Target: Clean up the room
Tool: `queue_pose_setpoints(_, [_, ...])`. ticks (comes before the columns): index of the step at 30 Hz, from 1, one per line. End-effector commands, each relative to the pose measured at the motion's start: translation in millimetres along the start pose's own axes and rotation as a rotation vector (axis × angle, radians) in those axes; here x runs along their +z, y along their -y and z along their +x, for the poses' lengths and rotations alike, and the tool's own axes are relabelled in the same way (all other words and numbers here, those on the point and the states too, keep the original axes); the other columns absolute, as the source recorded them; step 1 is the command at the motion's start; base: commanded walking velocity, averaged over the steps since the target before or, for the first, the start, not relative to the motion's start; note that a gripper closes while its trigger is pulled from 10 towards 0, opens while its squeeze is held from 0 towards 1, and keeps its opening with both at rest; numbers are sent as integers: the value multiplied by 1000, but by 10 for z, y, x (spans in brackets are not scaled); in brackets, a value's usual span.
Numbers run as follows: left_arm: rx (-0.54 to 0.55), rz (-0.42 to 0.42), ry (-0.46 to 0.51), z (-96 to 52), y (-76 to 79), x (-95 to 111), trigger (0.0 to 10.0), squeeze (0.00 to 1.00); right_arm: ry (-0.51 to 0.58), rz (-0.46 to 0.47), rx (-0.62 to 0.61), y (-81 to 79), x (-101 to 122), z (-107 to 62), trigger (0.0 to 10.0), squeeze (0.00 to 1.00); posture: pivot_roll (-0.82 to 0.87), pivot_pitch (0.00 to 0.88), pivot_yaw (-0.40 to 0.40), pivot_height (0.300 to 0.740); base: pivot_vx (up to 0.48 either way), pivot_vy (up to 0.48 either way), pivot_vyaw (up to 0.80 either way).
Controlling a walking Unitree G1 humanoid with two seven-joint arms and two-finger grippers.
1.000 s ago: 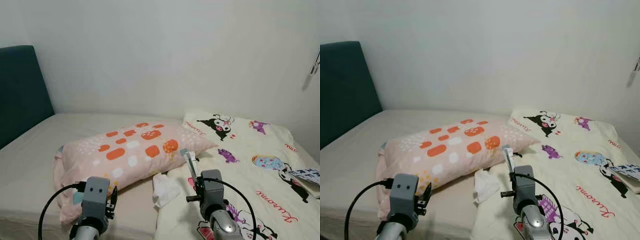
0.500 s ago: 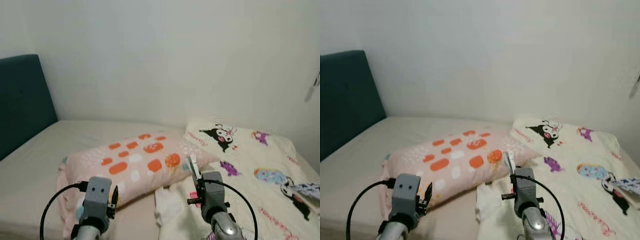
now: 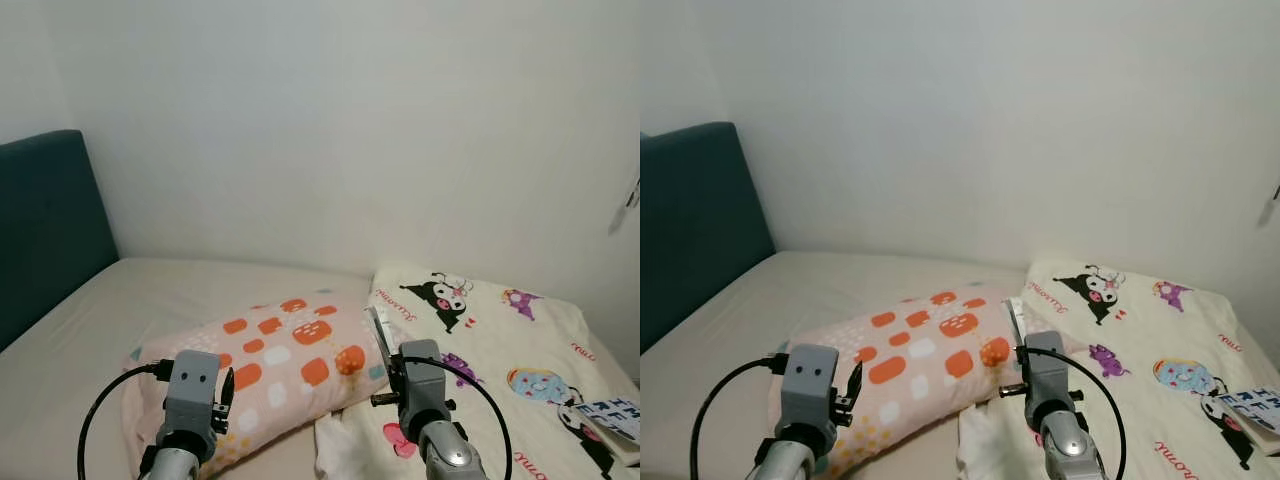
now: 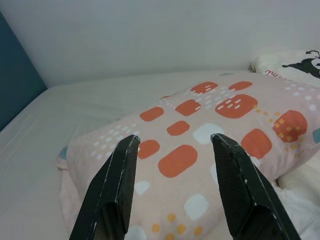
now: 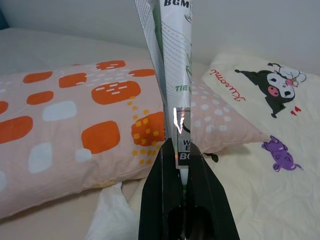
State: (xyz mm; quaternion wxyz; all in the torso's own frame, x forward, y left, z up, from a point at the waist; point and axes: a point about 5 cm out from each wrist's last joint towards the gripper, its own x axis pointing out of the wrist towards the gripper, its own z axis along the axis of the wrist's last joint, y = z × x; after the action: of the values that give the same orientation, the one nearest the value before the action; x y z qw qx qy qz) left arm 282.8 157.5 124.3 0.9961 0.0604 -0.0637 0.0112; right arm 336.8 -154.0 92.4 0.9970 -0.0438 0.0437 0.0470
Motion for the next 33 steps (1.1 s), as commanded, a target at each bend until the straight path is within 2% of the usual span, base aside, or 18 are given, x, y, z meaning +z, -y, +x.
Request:
queue_pose_setpoints(1, [6, 6, -22, -21, -23, -58, 10000, 0, -28, -2, 0, -12, -57, -20, 10000, 0, -36, 50, -42, 740, 0, 0, 0])
queue_pose_setpoints(11, [3, 4, -27, -25, -11, -74, 10000, 0, -47, -3, -18, 1, -86, -23, 10000, 0, -36, 38, -38, 740, 0, 0, 0])
queue_pose_setpoints(14, [34, 1, -93, -55, -26, -201, 10000, 0, -111, -46, -27, 0, -214, -37, 10000, 0, -34, 33, -39, 740, 0, 0, 0])
queue_pose_setpoints(17, [44, 0, -106, -61, -32, -227, 10000, 0, -119, -51, -27, -1, -234, -42, 10000, 0, -34, 33, -39, 740, 0, 0, 0])
queue_pose_setpoints(20, [51, 18, -182, -140, -53, -413, 10000, 0, -190, -104, 5, -55, -417, -107, 10000, 0, -34, 19, -39, 740, 0, 0, 0])
queue_pose_setpoints(23, [34, 43, -212, -193, -47, -501, 10000, 0, -206, -135, 6, -63, -485, -143, 10000, 0, -34, 15, -40, 740, 0, 0, 0])
queue_pose_setpoints(25, [11, 61, -242, -257, -35, -597, 10000, 0, -220, -107, -13, -28, -552, -187, 10000, 0, -33, 12, -40, 740, 0, 0, 0])
queue_pose_setpoints(28, [-1, 83, -268, -340, -28, -696, 10000, 0, -255, -114, -42, 6, -644, -233, 10000, 0, -35, 9, -39, 740, 0, 0, 0])
queue_pose_setpoints(33, [13, 71, -292, -409, -33, -776, 10000, 0, -265, -114, -21, -2, -705, -273, 10000, 0, -37, 7, -42, 740, 0, 0, 0])
